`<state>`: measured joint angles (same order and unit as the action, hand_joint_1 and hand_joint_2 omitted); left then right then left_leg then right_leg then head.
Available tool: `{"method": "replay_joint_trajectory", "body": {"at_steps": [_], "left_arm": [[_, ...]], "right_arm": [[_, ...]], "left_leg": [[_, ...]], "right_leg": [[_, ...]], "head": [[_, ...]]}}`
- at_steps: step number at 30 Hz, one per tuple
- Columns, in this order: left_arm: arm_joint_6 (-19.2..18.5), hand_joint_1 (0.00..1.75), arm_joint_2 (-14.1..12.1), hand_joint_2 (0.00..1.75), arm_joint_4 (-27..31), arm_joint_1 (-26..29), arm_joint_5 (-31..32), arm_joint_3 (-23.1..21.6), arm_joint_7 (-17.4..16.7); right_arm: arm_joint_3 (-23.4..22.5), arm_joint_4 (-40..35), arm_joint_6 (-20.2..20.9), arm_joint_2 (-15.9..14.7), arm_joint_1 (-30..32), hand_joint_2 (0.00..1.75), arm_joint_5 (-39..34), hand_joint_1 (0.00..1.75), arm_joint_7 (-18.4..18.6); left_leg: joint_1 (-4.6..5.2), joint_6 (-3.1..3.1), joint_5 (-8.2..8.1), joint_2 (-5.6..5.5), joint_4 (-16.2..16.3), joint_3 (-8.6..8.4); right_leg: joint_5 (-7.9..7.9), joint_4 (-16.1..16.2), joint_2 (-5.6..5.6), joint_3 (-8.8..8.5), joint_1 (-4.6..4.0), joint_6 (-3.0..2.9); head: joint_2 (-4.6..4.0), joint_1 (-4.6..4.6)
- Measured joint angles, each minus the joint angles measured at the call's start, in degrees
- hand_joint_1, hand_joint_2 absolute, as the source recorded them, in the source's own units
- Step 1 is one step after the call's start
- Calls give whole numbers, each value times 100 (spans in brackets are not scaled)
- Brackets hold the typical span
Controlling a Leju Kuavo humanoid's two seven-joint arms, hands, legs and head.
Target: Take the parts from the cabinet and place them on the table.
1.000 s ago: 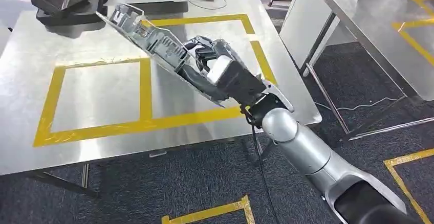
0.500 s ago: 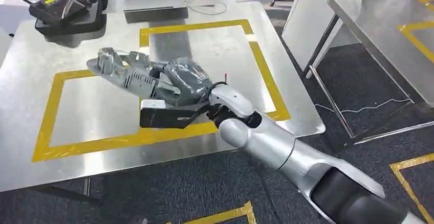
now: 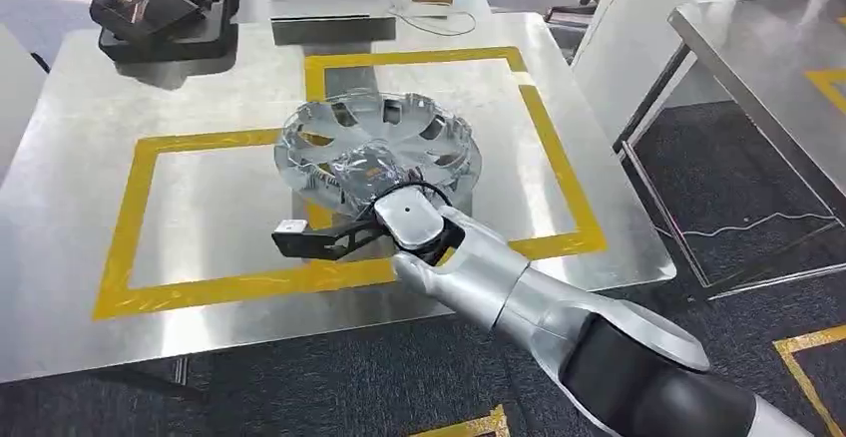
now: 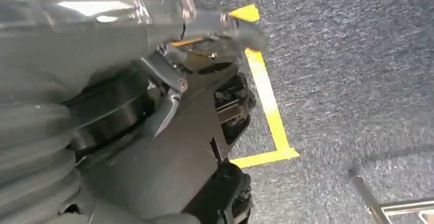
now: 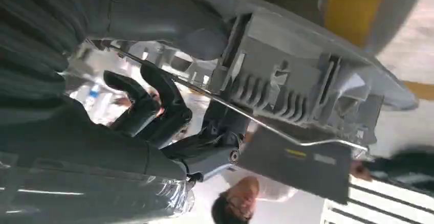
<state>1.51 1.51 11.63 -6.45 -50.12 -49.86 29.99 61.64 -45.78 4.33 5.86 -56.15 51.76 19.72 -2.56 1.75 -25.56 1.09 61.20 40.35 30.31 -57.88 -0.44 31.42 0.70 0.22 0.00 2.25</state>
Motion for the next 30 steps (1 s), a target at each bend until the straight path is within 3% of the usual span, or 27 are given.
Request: {"method": "replay_joint_trajectory", "body": {"at_steps": [2,6,9,12,21,27,30], "left_arm": [[13,0,7,175,0,9,-17,0,-2],[53,0,2,175,-2,22,-116,0,-61],[92,0,2,175,-2,22,-186,0,-87],[92,0,0,175,-4,22,-251,2,-105],[98,0,-24,175,-7,30,-269,2,-122],[85,0,-37,175,-7,32,-269,0,-92],[53,0,-44,175,-7,33,-286,2,-13]], "right_arm": [[57,259,161,46,-1,175,209,175,242],[116,545,473,57,-4,175,319,175,382],[146,660,634,83,31,175,303,175,430],[146,701,763,83,26,175,181,175,494],[-11,710,721,-205,-58,175,-217,175,760],[-131,659,489,-385,-78,175,-508,175,821],[-305,495,-241,-520,-35,175,-1114,175,437]], "left_leg": [[24,-52,-21,-3,0,-6],[76,-119,-38,-22,1,-32],[93,-130,-43,-32,1,-53],[98,-134,-45,-58,2,-70],[93,-134,-44,-129,-33,-151],[92,-133,-44,-136,-41,-175],[91,-132,-45,-145,-46,-185]], "right_leg": [[-17,18,-2,-7,-1,-35],[-15,60,-10,-31,25,-32],[3,67,-17,-54,39,20],[13,76,-27,-70,56,193],[34,75,-59,-132,56,235],[45,75,-64,-164,55,225],[51,75,-70,-166,55,220]], "head": [[0,61],[0,103],[0,111],[0,111],[0,96],[0,89],[0,85]]}}
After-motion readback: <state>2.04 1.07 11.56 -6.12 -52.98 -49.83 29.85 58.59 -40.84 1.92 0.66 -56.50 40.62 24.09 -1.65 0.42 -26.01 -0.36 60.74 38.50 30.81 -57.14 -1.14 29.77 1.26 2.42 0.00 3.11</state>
